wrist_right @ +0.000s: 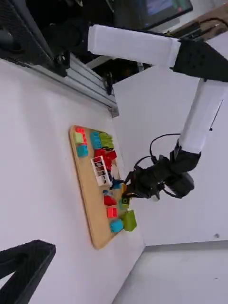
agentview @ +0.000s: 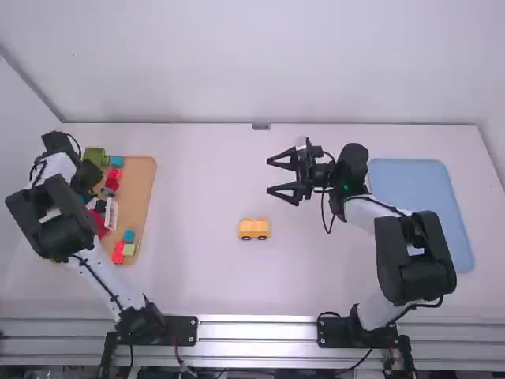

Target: Assemble lego blocks to make yellow taxi

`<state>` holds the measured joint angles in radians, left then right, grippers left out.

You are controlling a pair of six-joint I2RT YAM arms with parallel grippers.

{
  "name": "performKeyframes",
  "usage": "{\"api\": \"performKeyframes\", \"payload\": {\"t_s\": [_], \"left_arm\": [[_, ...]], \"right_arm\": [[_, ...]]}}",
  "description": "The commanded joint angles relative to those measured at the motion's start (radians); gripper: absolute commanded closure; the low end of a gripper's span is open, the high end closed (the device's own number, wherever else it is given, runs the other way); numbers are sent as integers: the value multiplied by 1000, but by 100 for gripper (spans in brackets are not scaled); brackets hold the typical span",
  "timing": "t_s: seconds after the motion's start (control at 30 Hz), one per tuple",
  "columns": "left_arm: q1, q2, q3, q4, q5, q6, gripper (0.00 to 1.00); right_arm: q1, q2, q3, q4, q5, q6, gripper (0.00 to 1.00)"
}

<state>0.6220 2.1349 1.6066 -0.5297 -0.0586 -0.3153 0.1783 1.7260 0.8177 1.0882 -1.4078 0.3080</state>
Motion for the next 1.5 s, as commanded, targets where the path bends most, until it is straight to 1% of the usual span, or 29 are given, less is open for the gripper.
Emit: {"api": "performKeyframes", "payload": {"t_s": [0.0,0.03,0.13,0.23,0.27,0.3,0.37,0.4,0.47,0.5,0.53,0.73,0.8,0.83,0.87,1.0,1.17,1.23,1.37,1.47], "left_arm": [[23,13,23,4,39,-2,82],[28,13,23,11,51,3,81],[31,13,23,29,109,35,71],[25,13,23,33,111,31,69],[25,13,23,35,111,32,65],[25,13,23,35,112,32,65],[23,13,23,38,121,32,60],[19,13,23,37,122,32,54],[19,13,23,37,119,35,51],[20,13,23,36,118,35,46],[20,13,23,36,119,35,44],[23,13,22,29,101,31,43],[26,13,22,11,36,-40,43],[26,13,22,10,32,-47,42],[25,13,22,1,13,-102,42],[27,13,22,19,24,-238,40],[19,13,22,32,23,-320,40],[24,20,22,35,23,-364,37],[19,40,22,55,24,-417,36],[22,62,22,88,57,-422,39]], "right_arm": [[-3,1,-6,4,-5,3,2],[-3,1,-6,4,-6,2,2],[-3,1,-6,4,-6,2,2],[-3,1,-6,4,-6,2,2],[-3,1,-6,3,-5,3,2],[-3,1,-6,3,-6,2,2],[-3,1,-6,3,-6,2,2],[-3,1,-6,3,-6,2,2],[-3,1,-6,3,-6,2,2],[-3,1,-6,0,-6,2,2],[-3,1,-6,0,-6,2,2],[-3,1,-6,0,-6,2,2],[-3,1,-6,0,-6,2,2],[-3,1,-6,0,-6,2,2],[-3,1,-6,0,-6,2,2],[-2,1,-6,0,-6,2,2],[-2,1,-6,0,-8,2,2],[-2,1,-6,0,-9,2,2],[-2,1,-7,0,-6,3,2],[-2,1,-7,0,-6,2,1]]}}
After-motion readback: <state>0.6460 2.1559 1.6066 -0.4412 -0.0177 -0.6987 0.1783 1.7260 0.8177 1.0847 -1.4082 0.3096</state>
